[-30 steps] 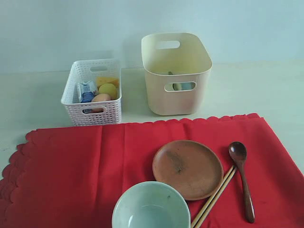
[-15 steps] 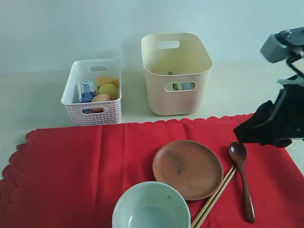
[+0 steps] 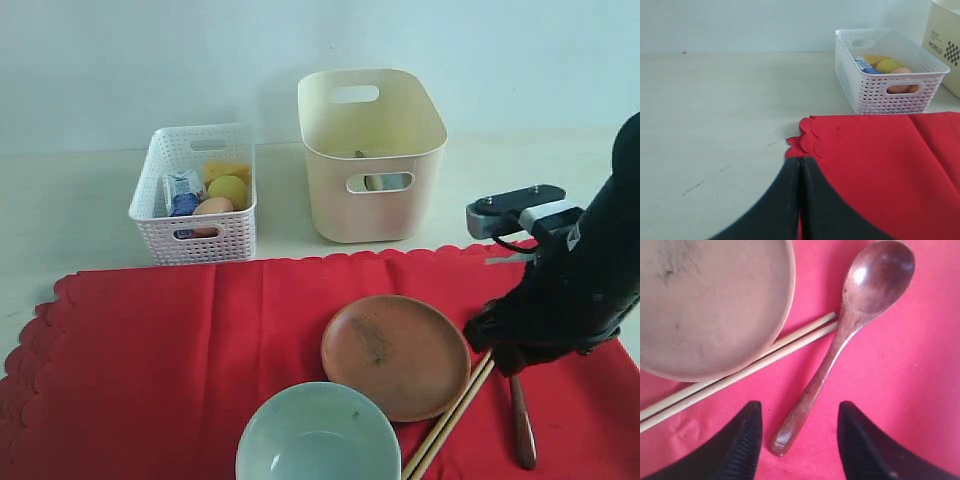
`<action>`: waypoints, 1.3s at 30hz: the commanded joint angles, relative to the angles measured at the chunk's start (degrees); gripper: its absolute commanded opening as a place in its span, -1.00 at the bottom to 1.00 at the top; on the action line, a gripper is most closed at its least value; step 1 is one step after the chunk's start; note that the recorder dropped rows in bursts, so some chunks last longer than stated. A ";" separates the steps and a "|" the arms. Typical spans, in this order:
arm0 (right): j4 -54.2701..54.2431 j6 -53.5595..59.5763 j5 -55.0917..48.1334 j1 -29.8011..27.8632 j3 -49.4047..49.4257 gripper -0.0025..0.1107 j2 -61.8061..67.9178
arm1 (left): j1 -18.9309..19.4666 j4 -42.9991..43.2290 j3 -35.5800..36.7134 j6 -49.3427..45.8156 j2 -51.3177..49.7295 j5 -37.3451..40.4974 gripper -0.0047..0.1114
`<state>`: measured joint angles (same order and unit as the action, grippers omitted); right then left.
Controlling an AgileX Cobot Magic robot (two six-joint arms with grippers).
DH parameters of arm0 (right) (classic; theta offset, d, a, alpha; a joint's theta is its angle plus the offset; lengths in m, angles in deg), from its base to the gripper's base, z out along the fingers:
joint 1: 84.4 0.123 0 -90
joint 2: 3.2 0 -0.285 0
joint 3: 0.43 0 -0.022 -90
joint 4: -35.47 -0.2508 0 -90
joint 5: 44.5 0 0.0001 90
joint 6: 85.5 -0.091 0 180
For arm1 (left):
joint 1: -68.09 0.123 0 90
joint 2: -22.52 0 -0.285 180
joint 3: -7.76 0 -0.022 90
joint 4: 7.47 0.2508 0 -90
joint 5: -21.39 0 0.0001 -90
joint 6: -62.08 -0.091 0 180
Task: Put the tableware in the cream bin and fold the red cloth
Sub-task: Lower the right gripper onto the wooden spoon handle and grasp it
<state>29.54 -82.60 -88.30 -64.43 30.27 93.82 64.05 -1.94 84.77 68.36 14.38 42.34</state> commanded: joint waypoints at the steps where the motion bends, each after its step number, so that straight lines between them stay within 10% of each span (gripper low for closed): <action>1: 1.97 -3.46 -1.72 0.06 -1.54 -0.15 5.00 | 0.20 -0.47 0.21 -0.06 0.36 -0.56 -0.92; 16: 2.24 -4.52 0.46 0.06 -1.83 -0.15 14.94 | 0.20 -0.35 0.21 -0.06 0.36 -0.56 -0.92; 26: 3.33 -4.52 -1.36 0.06 -1.93 -0.94 15.52 | 0.20 -0.35 0.21 -0.06 0.36 -0.56 -0.92; 39: 13.53 -10.75 -4.00 0.06 -3.20 -0.96 10.18 | 0.20 -0.35 0.21 -0.06 0.36 -0.56 -0.92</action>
<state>39.40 -90.99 -92.46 -64.43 27.52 106.61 64.05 -1.94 84.77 68.36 14.38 42.34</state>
